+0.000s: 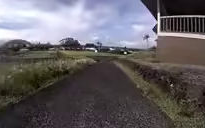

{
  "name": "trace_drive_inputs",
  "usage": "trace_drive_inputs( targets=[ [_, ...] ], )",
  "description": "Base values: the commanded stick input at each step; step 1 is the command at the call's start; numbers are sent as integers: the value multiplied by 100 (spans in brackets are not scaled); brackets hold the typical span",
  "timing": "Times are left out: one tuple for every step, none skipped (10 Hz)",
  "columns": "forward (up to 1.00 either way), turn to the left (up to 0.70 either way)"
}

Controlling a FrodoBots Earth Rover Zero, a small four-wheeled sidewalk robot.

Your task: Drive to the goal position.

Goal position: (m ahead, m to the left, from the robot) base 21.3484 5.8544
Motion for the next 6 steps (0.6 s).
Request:
trace_drive_inputs(
  targets=[
    [50,0],
    [50,0],
    [50,0],
    [50,0],
    [50,0],
    [50,0]
  ],
)
